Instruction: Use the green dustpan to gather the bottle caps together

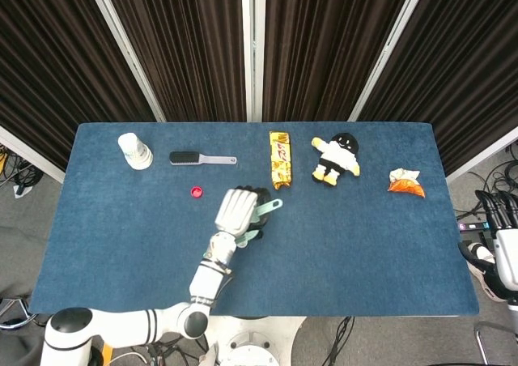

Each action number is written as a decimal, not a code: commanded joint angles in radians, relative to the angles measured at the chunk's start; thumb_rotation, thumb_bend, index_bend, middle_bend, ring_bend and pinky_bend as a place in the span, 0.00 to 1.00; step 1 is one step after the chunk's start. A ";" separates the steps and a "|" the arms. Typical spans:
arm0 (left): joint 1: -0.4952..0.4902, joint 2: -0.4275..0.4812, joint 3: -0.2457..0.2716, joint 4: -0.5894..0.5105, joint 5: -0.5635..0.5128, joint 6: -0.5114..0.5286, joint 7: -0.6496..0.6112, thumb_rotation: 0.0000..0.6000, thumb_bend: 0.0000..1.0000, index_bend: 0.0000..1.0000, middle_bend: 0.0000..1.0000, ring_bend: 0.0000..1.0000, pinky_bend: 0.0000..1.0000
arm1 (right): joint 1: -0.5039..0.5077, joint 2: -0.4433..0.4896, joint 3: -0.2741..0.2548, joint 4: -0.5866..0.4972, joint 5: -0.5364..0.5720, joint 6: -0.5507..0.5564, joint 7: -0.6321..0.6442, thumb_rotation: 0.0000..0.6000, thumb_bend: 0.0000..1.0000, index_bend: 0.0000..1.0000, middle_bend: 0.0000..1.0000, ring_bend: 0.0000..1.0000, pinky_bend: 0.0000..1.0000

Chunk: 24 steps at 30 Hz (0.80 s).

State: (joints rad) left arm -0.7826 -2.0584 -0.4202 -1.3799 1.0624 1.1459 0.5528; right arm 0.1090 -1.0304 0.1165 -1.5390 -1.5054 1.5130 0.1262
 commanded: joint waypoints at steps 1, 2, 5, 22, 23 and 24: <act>0.027 -0.006 0.035 -0.002 -0.037 0.028 0.012 1.00 0.37 0.57 0.63 0.47 0.48 | 0.011 -0.003 0.000 0.000 -0.009 -0.011 -0.002 1.00 0.12 0.02 0.12 0.00 0.03; 0.030 -0.013 0.041 0.001 -0.046 0.027 0.008 1.00 0.37 0.57 0.63 0.47 0.48 | 0.014 -0.003 -0.001 -0.001 -0.013 -0.013 -0.006 1.00 0.12 0.02 0.12 0.00 0.03; 0.027 -0.040 0.045 0.022 -0.075 0.011 -0.011 1.00 0.37 0.57 0.63 0.47 0.48 | 0.017 0.003 -0.003 -0.012 -0.015 -0.019 -0.015 1.00 0.12 0.02 0.12 0.00 0.03; -0.162 -0.211 -0.058 0.298 -0.003 -0.036 -0.128 1.00 0.37 0.57 0.63 0.47 0.49 | -0.015 0.042 -0.009 -0.057 0.003 0.009 -0.041 1.00 0.12 0.02 0.11 0.00 0.03; -0.175 -0.211 -0.059 0.301 -0.006 -0.037 -0.127 1.00 0.37 0.57 0.63 0.47 0.49 | -0.017 0.043 -0.009 -0.057 0.003 0.011 -0.040 1.00 0.12 0.02 0.11 0.00 0.03; -0.186 -0.211 -0.058 0.306 -0.004 -0.034 -0.124 1.00 0.37 0.57 0.63 0.47 0.49 | -0.018 0.044 -0.009 -0.058 0.004 0.013 -0.040 1.00 0.12 0.02 0.11 0.00 0.03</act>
State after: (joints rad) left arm -0.9529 -2.2666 -0.4733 -1.0812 1.0600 1.1149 0.4293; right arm 0.0906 -0.9863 0.1077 -1.5964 -1.5014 1.5266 0.0864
